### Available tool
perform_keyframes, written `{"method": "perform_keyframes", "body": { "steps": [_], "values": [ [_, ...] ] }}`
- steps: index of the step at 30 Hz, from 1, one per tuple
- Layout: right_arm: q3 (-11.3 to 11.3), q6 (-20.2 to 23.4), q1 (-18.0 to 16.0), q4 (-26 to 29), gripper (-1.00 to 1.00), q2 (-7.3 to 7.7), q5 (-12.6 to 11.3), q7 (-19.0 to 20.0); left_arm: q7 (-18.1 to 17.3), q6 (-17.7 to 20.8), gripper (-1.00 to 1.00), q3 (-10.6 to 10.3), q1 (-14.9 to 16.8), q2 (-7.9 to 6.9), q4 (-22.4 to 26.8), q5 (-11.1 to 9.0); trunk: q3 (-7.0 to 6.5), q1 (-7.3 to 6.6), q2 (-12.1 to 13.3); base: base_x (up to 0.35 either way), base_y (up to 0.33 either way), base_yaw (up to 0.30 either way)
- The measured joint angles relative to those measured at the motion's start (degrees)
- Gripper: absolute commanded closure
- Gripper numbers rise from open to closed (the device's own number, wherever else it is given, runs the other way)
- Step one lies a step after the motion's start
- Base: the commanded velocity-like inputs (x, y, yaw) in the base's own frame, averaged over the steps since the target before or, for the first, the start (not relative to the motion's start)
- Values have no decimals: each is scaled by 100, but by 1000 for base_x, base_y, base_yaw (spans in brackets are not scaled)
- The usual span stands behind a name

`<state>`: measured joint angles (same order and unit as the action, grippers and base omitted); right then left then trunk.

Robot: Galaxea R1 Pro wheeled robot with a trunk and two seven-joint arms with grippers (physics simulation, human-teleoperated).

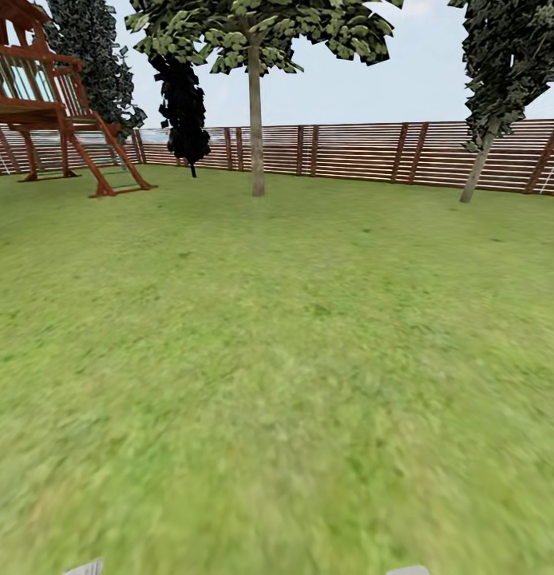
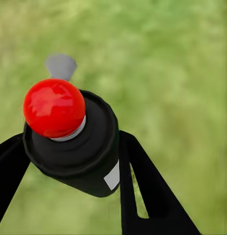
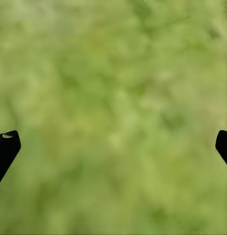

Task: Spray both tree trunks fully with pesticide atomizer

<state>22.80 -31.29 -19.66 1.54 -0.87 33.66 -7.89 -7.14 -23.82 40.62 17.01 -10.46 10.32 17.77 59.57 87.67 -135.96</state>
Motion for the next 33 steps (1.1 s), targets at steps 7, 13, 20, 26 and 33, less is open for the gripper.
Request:
{"method": "perform_keyframes", "body": {
  "steps": [7,13,20,26,33],
  "values": [
    [0,0,0,0,-100,0,0,-1,1,0,100,-7,0,0,0,2,0,0,0,338,0,0],
    [0,0,0,0,-100,0,0,-2,0,0,100,-1,0,0,0,1,0,0,0,338,0,0],
    [3,0,0,0,-100,0,0,-1,0,0,100,0,0,0,0,0,0,0,0,338,0,0],
    [4,0,0,0,-100,0,0,-2,0,0,100,0,0,0,0,0,0,0,0,338,0,0],
    [0,0,0,0,-100,0,0,-1,0,0,100,-2,0,0,0,0,0,0,0,338,0,0]
  ]
}}
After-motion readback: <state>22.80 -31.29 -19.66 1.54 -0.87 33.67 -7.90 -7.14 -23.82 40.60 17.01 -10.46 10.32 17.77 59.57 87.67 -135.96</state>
